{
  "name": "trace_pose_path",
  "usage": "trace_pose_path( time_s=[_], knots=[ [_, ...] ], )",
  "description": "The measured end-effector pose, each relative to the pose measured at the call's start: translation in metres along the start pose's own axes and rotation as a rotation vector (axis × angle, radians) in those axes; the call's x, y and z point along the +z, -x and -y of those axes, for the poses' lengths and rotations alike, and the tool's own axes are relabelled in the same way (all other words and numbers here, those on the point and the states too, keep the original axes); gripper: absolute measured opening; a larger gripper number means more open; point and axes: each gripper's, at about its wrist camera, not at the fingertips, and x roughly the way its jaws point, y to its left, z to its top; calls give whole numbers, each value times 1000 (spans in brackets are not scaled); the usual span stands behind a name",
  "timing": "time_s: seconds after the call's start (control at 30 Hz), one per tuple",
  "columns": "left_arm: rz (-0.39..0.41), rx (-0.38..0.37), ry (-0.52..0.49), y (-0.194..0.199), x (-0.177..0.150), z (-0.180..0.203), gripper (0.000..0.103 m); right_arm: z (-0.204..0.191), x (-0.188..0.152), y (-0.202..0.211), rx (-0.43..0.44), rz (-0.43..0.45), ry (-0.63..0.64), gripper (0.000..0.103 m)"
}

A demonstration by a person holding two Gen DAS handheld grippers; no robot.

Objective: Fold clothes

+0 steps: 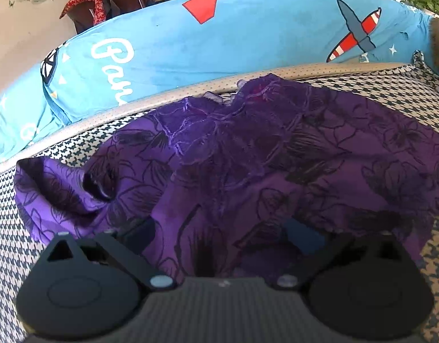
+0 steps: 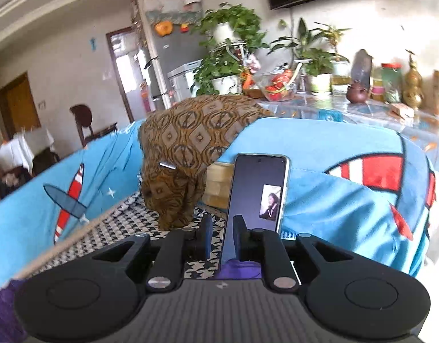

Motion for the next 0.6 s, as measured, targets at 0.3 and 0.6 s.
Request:
trace_pose_path(
  time_s=[0.3, 0.6],
  knots=[
    [6, -6, 16, 7, 1, -5, 103, 33, -7, -10, 42, -143, -146, 18],
    [12, 6, 9, 8, -1, -3, 103, 76, -22, -26, -3, -272, -266, 32]
  ],
)
